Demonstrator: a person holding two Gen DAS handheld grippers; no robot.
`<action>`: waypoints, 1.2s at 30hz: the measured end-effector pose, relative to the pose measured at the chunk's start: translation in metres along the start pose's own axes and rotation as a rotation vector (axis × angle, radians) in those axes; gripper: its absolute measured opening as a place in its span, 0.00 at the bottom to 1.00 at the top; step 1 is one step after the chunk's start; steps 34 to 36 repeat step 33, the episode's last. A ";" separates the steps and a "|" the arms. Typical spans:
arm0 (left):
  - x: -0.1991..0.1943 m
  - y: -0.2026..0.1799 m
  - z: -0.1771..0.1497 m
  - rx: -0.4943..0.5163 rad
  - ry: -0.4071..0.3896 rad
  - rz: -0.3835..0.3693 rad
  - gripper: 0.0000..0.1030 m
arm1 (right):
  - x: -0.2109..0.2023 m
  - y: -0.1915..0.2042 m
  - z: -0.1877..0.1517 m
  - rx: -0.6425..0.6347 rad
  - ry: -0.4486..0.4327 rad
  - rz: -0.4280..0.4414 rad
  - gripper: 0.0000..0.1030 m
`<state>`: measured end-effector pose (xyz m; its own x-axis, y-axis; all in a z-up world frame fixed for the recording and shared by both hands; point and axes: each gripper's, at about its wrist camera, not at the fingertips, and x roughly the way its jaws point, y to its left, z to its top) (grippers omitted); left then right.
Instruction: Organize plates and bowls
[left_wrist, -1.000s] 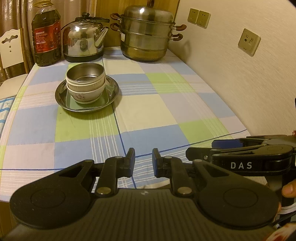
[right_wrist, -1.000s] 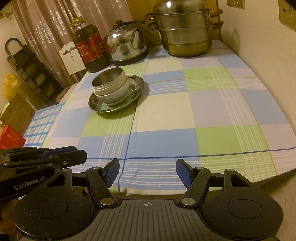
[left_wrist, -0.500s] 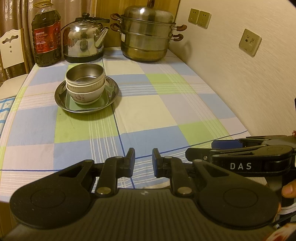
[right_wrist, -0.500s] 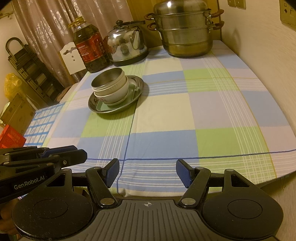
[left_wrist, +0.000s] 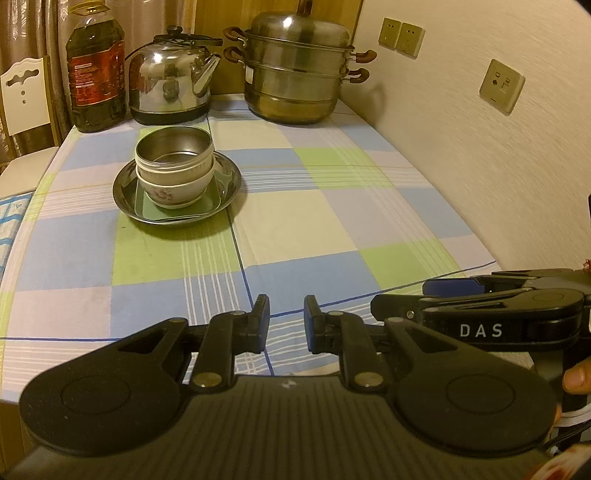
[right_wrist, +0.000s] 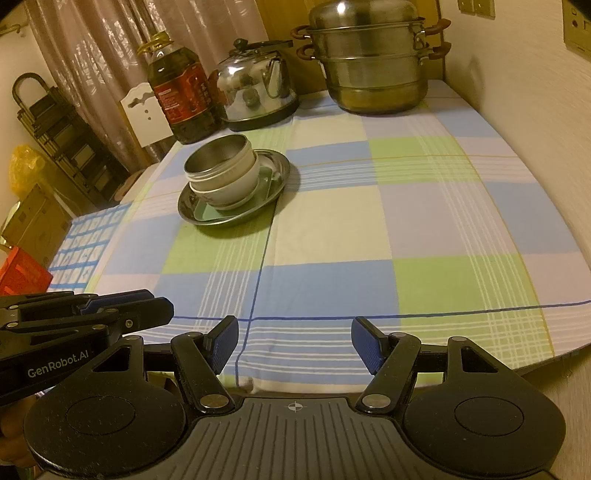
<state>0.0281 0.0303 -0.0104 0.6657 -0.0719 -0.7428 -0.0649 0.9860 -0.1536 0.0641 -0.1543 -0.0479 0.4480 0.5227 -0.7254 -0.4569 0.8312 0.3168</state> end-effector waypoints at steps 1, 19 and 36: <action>0.000 0.000 0.000 0.000 0.000 0.000 0.16 | 0.000 0.000 0.000 -0.001 0.000 0.000 0.66; -0.001 0.004 0.002 -0.004 -0.001 -0.001 0.16 | 0.003 0.005 -0.001 -0.008 0.003 0.000 0.66; 0.000 0.023 0.005 -0.023 -0.010 0.023 0.16 | 0.012 0.017 0.003 -0.017 0.018 0.007 0.66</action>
